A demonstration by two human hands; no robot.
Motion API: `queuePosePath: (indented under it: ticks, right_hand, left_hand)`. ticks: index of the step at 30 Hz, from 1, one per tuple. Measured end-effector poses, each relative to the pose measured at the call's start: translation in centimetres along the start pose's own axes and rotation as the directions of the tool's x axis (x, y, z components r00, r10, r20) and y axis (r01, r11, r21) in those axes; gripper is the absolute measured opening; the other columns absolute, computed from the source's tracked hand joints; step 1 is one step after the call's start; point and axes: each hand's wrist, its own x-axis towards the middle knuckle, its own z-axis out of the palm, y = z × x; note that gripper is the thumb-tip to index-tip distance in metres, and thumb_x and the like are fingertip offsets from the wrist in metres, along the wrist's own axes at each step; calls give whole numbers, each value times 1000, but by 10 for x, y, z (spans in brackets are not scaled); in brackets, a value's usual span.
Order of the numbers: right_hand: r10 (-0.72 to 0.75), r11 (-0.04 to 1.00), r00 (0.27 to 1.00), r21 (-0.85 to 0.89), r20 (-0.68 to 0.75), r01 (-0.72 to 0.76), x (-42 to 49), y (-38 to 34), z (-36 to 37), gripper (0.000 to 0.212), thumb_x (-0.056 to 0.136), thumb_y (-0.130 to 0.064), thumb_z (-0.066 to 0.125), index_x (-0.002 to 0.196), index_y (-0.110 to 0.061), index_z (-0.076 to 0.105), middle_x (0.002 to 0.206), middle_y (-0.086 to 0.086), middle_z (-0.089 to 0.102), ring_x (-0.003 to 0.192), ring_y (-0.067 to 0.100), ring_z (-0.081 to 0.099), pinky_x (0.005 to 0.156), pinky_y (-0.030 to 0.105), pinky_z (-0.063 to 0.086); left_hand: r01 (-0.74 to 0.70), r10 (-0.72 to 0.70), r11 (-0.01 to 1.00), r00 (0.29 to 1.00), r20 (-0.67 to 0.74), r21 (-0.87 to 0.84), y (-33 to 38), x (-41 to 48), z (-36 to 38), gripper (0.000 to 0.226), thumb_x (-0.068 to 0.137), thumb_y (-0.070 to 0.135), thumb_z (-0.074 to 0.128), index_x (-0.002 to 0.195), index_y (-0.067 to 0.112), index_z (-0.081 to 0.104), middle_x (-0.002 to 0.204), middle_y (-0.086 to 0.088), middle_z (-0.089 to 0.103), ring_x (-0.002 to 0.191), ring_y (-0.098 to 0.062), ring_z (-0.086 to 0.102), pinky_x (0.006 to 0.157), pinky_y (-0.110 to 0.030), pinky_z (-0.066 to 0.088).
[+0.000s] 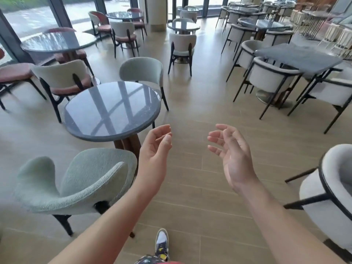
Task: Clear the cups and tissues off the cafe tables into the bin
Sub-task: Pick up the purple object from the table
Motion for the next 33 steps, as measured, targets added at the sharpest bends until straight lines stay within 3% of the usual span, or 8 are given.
queuePosePath:
  ticks: [4, 8, 17, 23, 27, 33]
  right_hand:
    - [-21, 1000, 999, 9, -30, 22, 112, 6, 24, 75, 68, -77, 79, 117, -21, 69, 107, 6, 71, 107, 23, 67, 90, 42, 53]
    - [-31, 1000, 999, -3, -40, 31, 214, 11, 30, 73, 68, -77, 78, 116, -22, 69, 108, 6, 71, 109, 23, 67, 90, 40, 53]
    - [-44, 999, 997, 26, -57, 46, 459, 61, -10, 66, 70, -75, 78, 112, -25, 72, 110, 8, 70, 111, 25, 67, 93, 42, 52]
    - [-20, 999, 999, 46, 24, 19, 649, 66, -31, 65, 70, -74, 79, 111, -25, 72, 111, 9, 70, 111, 26, 68, 92, 43, 52]
    - [-25, 999, 996, 37, 84, 22, 763, 61, -25, 46, 82, -56, 71, 113, -22, 70, 108, 7, 71, 109, 23, 68, 91, 42, 52]
    - [-50, 999, 989, 14, 137, 49, 918, 75, -11, 42, 86, -49, 65, 116, -19, 68, 108, 7, 71, 110, 22, 68, 94, 42, 52]
  left_hand:
    - [-1, 2, 1000, 999, 35, -14, -15, 112, 16, 32, 94, 29, 56, 122, 16, 65, 114, 15, 72, 115, -12, 66, 104, -41, 54]
    - [8, -7, 1000, 998, 66, -7, -32, 213, 43, 33, 94, 30, 56, 123, 18, 65, 117, 13, 72, 117, -14, 66, 102, -39, 54]
    - [-4, 5, 1000, 998, 63, -18, -111, 438, 139, 31, 93, 32, 58, 120, 20, 66, 120, 2, 70, 119, -20, 65, 94, -39, 58]
    - [2, -2, 1000, 1000, -8, -10, -141, 592, 220, 32, 93, 29, 56, 121, 17, 65, 123, 0, 69, 119, -21, 65, 95, -43, 59]
    - [-14, 13, 1000, 999, -36, -18, -150, 690, 253, 29, 94, 27, 57, 120, 20, 66, 119, 4, 71, 118, -20, 66, 95, -40, 58]
    - [-33, 29, 998, 996, -82, -45, -180, 836, 283, 30, 93, 28, 58, 120, 20, 67, 122, 4, 70, 120, -20, 65, 95, -42, 58]
